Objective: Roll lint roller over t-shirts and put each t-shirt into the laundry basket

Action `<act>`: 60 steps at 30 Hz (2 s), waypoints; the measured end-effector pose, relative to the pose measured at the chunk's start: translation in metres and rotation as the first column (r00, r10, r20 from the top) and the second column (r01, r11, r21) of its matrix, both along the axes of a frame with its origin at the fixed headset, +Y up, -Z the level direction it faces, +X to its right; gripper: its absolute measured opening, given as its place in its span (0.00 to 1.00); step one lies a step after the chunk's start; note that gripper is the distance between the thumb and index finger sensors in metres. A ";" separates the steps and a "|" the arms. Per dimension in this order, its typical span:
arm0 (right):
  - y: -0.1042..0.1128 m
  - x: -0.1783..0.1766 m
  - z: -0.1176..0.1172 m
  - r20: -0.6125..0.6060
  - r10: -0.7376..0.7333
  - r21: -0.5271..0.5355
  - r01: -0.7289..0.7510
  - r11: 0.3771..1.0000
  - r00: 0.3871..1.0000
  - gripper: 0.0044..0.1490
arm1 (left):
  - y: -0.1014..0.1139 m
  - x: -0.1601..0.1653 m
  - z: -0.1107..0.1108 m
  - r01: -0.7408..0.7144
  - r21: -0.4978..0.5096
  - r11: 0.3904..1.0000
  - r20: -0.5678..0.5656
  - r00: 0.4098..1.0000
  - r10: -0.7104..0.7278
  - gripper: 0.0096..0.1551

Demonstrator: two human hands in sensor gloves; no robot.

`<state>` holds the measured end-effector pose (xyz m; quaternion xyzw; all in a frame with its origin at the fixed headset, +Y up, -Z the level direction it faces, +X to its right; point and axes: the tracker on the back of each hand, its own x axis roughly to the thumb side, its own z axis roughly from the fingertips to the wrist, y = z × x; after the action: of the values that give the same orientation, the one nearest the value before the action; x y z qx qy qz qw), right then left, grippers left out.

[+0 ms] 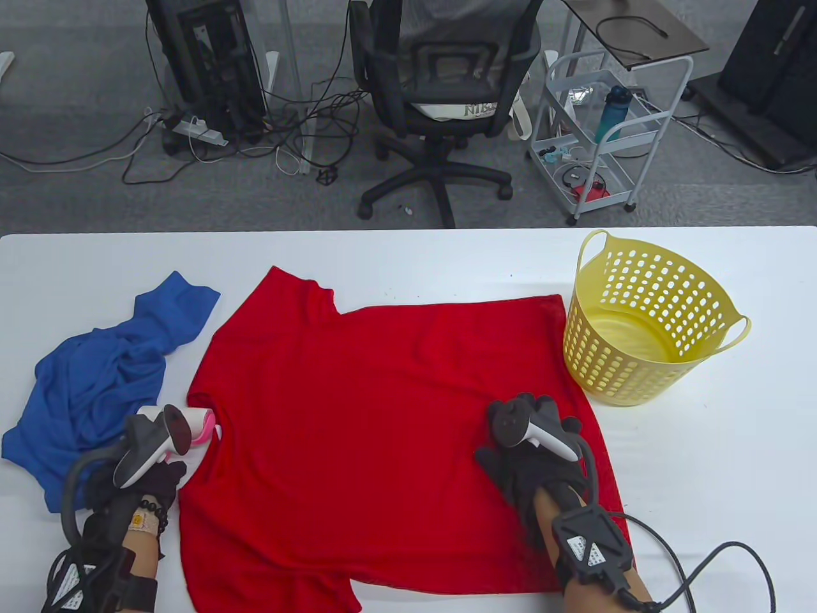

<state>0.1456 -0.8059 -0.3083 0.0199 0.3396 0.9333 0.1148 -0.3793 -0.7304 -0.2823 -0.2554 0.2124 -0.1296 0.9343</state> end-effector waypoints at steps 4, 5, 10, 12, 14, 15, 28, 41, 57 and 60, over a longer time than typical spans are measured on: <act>0.000 0.000 0.000 0.000 0.000 0.000 0.000 1.000 1.000 0.52 | 0.027 -0.003 0.007 -0.031 0.147 0.989 0.012 0.999 0.030 0.40; 0.000 0.000 0.000 0.000 0.000 0.000 0.000 1.000 1.000 0.52 | 0.038 -0.002 0.011 -0.023 0.215 0.976 0.022 1.000 0.019 0.40; 0.000 0.000 0.000 -0.001 0.001 0.000 -0.001 1.000 1.000 0.52 | 0.073 0.013 0.029 -0.108 0.430 0.896 0.146 0.988 0.049 0.42; 0.000 0.000 0.000 -0.001 0.001 0.000 -0.001 1.000 1.000 0.52 | 0.076 0.027 0.033 -0.233 0.450 0.862 0.264 0.957 0.121 0.44; 0.000 0.000 0.000 -0.002 0.000 0.000 0.000 1.000 1.000 0.52 | 0.075 0.047 0.035 -0.344 0.447 0.826 0.366 0.912 0.182 0.44; 0.000 0.000 0.000 -0.002 0.000 0.001 0.000 1.000 1.000 0.52 | 0.073 0.060 0.036 -0.367 0.419 0.830 0.407 0.893 0.189 0.43; -0.001 -0.001 0.000 -0.004 -0.001 -0.001 0.001 1.000 1.000 0.52 | 0.019 0.154 -0.015 -0.136 0.205 0.969 0.506 0.863 0.014 0.38; -0.001 -0.001 0.000 -0.004 0.004 -0.006 -0.004 1.000 1.000 0.52 | 0.013 0.190 -0.117 -0.071 0.255 0.964 0.273 0.962 -0.002 0.37; -0.001 -0.001 0.000 -0.006 0.008 -0.006 -0.008 1.000 1.000 0.51 | 0.032 0.121 0.045 -0.120 0.002 0.993 0.512 0.853 0.102 0.40; -0.001 -0.001 0.000 -0.006 0.009 -0.006 -0.009 1.000 1.000 0.51 | 0.036 0.111 0.075 -0.100 -0.035 0.994 0.516 0.851 0.104 0.40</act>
<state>0.1442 -0.8072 -0.3085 0.0208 0.3427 0.9328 0.1098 -0.2681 -0.6941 -0.2072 -0.2252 -0.0601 -0.1444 0.9617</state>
